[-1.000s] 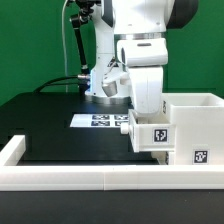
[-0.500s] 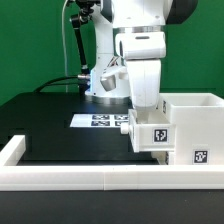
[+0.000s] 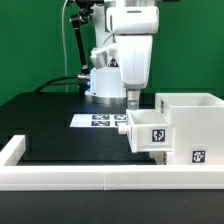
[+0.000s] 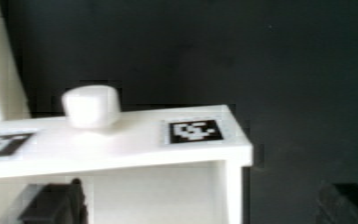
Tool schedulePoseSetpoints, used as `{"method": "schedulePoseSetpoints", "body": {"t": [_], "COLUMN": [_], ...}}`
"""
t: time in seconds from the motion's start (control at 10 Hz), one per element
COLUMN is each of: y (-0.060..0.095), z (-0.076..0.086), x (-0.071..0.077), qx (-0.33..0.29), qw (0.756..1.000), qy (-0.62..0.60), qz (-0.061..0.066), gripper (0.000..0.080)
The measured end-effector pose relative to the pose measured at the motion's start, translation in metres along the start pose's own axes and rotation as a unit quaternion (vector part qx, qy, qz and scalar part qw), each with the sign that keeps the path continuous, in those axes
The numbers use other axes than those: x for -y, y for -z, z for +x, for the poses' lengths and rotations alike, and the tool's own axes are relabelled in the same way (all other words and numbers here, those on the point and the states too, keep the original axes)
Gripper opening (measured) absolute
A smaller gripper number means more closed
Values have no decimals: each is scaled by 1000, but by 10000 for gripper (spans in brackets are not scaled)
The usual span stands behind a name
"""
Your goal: Assemble drawer
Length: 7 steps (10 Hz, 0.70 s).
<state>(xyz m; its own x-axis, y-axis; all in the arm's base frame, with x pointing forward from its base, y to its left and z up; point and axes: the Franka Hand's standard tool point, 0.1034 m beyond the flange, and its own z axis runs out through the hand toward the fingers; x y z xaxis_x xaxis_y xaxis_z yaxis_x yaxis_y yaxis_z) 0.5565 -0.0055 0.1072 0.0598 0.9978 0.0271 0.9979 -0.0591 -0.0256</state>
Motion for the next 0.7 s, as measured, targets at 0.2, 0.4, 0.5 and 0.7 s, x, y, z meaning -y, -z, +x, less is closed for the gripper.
{"method": "schedulePoseSetpoints", "body": {"t": [0.2, 0.4, 0.5, 0.7], "y": [2, 0, -2, -19], "z": [-19, -21, -32, -42], "x": [-2, -1, -1, -13], "qx": [-3, -7, -47, -82], "qw": [1000, 1000, 999, 996], "qy": [9, 10, 14, 22], "qz": [-5, -3, -3, 8], "gripper": [649, 649, 649, 649]}}
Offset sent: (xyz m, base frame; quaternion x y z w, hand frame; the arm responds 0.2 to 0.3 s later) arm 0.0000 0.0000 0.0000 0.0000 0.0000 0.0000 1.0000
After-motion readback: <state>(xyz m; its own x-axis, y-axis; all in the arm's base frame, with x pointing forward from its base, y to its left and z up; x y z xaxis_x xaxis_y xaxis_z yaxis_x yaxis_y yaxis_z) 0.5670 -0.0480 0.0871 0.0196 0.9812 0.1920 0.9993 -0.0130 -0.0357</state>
